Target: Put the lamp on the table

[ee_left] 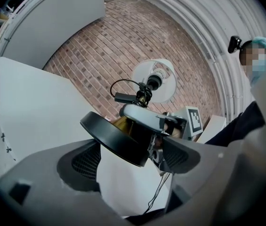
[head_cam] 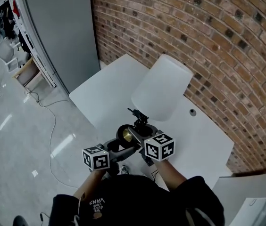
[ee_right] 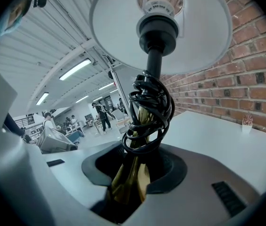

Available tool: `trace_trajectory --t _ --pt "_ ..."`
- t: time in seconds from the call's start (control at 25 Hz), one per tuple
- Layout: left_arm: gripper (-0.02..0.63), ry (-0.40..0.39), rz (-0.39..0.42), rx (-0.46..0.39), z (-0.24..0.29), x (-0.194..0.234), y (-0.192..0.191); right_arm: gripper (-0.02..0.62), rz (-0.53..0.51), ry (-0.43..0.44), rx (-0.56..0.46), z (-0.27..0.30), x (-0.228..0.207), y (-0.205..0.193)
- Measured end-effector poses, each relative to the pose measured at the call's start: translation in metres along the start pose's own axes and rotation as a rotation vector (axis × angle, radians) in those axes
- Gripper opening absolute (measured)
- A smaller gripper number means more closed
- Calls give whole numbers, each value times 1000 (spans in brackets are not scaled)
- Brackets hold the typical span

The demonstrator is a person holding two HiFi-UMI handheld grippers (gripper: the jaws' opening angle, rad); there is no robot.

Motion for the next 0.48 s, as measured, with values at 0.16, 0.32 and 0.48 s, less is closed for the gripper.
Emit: trace_trajectory --t 0.16,0.32,0.48 --pt "400 -15 -5 18 12 13 11 137 17 -19 0 5 -19 5" --pt "390 -44 -4 57 16 28 23 137 59 -47 -10 15 -32 12" --pt "377 -87 10 108 20 45 36 138 98 -97 -14 25 -47 20"
Point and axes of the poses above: the fingertips, and each gripper's own axes: z forward along the fingers, x to its left, y out of its top, the point moved 2 cm from there along -z, backward along the fingers, and after that the axes turned 15 degrees about x, right-handed, at the moved point
